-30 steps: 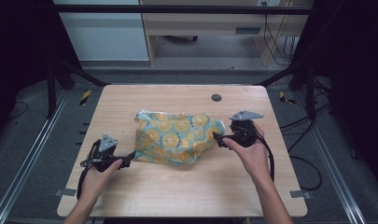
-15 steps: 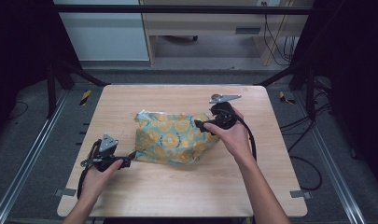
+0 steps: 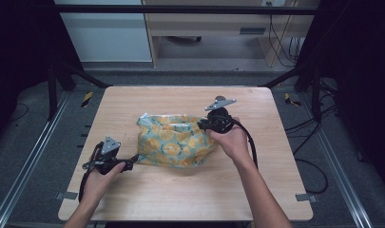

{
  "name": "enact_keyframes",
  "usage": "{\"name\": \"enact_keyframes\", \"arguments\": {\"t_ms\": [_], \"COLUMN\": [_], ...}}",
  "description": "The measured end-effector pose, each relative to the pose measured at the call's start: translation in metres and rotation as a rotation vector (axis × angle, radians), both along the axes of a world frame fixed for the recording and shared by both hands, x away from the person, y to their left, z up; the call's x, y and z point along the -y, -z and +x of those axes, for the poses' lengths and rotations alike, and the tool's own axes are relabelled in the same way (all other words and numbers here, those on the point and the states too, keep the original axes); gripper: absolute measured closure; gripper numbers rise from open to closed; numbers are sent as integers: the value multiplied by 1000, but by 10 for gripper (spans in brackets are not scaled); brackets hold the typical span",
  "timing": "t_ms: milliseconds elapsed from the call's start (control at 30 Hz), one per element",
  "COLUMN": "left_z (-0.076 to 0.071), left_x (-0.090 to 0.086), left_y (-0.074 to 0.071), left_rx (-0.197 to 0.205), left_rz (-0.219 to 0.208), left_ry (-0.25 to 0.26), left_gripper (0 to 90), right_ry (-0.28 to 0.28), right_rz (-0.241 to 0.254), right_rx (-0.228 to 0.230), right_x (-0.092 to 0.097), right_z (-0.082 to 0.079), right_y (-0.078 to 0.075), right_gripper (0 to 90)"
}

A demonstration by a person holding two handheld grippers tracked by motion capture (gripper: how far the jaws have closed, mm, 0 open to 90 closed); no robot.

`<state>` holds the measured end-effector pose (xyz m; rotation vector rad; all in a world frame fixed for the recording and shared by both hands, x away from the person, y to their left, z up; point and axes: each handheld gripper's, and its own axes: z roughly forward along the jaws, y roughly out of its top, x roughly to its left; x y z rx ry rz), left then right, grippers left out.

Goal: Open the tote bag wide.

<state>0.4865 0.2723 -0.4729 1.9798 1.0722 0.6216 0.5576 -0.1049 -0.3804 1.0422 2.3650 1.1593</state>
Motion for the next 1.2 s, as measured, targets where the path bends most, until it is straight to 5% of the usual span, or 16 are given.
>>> {"name": "enact_keyframes", "arguments": {"t_ms": [267,433,667,900,1200], "left_z": [0,0,-2,-8,6], "left_x": [-2,-6,-13,-16,-9], "left_y": [-1,-3,-10,-37,-65], "left_rx": [5,-3,2,61,58], "left_rz": [-4,-8,-14,-31,-59], "left_ry": [-7,-15,-20,15,56], "left_gripper": [104,124,223,332,378], "right_ry": [-17,-73,-136,-160,-175], "right_rz": [36,62,96,93,83], "right_rx": [57,126,157,163,159], "right_x": [-2,-4,-1,4,1], "right_z": [-17,-50,-88,-110,-115], "right_y": [-10,-16,-12,1,17], "right_gripper": [893,893,893,888,888]}}
